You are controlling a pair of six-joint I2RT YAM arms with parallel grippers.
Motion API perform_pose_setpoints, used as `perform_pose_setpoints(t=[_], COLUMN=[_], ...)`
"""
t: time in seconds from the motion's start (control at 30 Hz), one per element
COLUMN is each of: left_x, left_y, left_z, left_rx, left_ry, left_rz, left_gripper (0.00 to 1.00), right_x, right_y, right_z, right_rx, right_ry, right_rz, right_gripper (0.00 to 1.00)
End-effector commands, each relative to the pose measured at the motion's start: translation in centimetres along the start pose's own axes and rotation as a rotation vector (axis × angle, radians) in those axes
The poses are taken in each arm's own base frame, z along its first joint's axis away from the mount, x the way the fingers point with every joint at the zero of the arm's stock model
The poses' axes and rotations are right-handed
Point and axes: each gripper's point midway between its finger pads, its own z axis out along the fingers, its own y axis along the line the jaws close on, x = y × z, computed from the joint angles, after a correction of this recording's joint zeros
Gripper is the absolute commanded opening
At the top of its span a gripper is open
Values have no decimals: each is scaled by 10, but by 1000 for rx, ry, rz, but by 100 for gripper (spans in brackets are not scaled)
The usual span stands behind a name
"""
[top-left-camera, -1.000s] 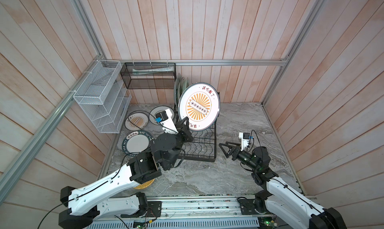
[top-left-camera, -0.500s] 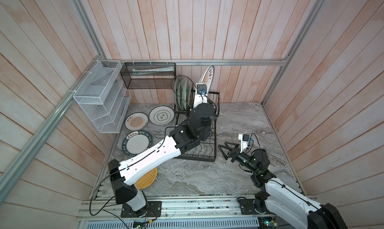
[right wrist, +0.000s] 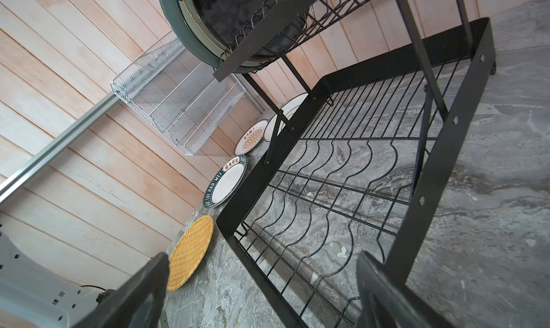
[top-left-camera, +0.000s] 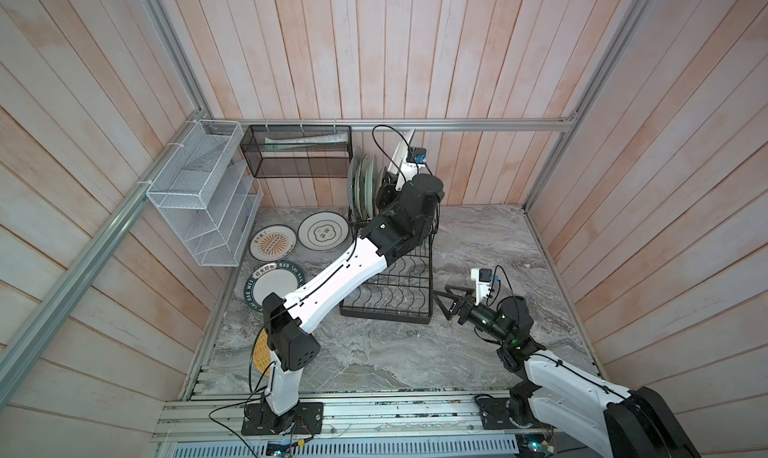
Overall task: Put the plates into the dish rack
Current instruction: 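Lift the sunburst plate with the left gripper over the rack's upper tier, then lower the sunburst plate into the slot beside the dark plate with the left gripper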
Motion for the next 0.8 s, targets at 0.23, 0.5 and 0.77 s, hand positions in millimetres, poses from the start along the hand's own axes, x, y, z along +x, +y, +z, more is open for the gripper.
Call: perform_pose_setpoints(t=[0.23,0.5,0.77], left_x=[25,41,48], left_y=[-10,-14,-19], left_z=[31,47,48], left_rx=[-18,-23,-15], left_ry=[72,111,146], left_rz=[46,69,42], left_gripper=[0,0,0], right_x=[-3,-1,1], right_y=[6,6,4], right_z=[6,9,10], right_rx=[-25,-26,-22], right_ry=[-2,6,17], right_rz=[-18,-14,-6], right_gripper=[98,98,98])
